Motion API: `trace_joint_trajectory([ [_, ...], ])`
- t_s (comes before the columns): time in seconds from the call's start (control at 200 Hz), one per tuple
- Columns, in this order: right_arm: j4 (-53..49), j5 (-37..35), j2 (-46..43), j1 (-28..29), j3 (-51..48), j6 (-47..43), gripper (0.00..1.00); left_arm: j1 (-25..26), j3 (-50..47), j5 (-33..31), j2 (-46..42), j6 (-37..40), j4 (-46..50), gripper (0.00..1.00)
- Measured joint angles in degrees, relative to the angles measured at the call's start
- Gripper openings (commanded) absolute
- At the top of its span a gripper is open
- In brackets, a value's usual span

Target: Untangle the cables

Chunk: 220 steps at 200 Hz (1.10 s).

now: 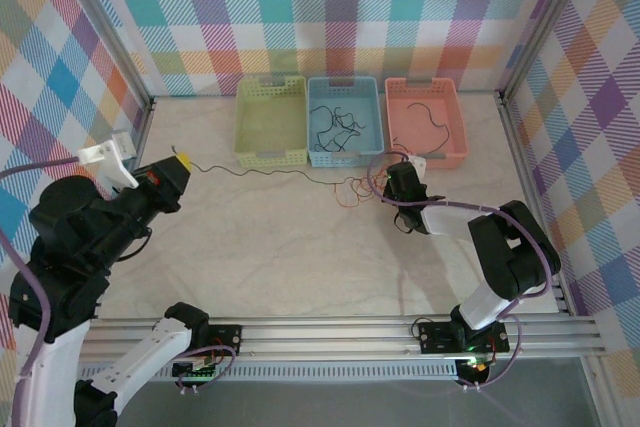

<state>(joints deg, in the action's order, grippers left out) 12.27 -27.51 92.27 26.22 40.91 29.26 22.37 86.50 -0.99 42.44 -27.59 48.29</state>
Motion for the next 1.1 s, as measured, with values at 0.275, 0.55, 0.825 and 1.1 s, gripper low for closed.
trace_joint_trajectory([
  [0.275,-0.48,-0.61,0.00,-0.09,0.37,0.52,0.00,0.00,7.56,-16.57,3.93,6.49,2.84,0.00],
  [0.55,-0.94,-1.49,0.00,-0.39,0.37,1.01,0.00,0.00,7.41,-21.24,6.34,7.93,2.84,0.00],
  [0.825,-1.90,-2.14,0.00,-0.85,0.37,2.51,0.00,0.00,10.56,-30.69,9.42,11.04,5.92,0.00],
  [1.1,-5.27,-5.92,0.00,-1.51,0.79,6.62,0.00,0.00,12.61,-45.44,9.66,17.31,5.64,0.00],
])
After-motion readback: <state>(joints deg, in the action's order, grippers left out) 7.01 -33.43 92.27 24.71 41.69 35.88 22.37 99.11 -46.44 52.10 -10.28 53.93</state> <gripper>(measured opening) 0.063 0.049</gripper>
